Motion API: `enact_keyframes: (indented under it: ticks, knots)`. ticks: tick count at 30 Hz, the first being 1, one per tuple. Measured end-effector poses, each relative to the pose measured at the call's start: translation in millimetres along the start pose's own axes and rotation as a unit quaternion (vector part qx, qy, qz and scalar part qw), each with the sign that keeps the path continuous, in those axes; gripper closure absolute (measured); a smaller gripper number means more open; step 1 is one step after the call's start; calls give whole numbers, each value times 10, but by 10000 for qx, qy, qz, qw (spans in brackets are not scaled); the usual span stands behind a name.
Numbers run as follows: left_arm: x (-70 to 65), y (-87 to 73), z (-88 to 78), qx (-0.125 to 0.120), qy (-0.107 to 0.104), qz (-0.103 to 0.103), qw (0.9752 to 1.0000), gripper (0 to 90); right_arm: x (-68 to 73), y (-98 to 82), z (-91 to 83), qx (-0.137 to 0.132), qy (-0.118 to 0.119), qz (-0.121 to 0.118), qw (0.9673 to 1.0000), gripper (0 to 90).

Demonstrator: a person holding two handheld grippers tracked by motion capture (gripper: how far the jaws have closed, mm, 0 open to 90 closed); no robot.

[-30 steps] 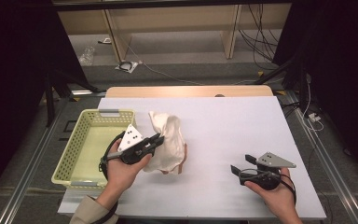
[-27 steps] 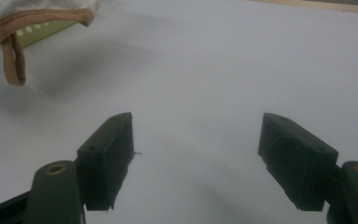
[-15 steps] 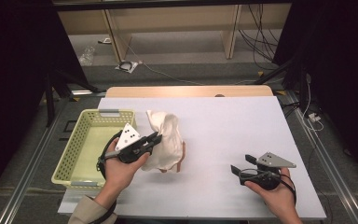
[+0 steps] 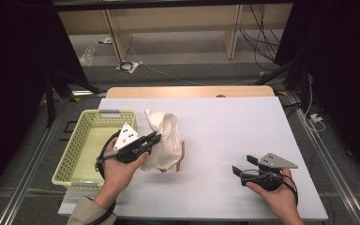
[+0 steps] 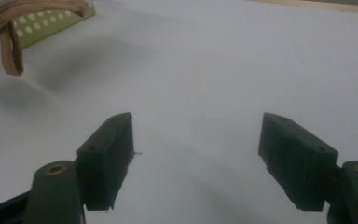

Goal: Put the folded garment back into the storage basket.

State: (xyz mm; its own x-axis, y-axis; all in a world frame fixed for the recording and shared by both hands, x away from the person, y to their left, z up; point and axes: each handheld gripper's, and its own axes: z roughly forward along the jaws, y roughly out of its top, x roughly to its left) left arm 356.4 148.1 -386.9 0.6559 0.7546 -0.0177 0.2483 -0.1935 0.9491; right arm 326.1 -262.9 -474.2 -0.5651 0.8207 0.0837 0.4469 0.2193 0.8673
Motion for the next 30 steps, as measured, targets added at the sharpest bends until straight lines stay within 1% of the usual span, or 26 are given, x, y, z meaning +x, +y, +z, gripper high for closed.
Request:
enact_keyframes:
  ticks: [30]
  knots:
    - [71,29,-61,-96,112,-55,9999,817,1,2,0,-15,2,23,10000,273]
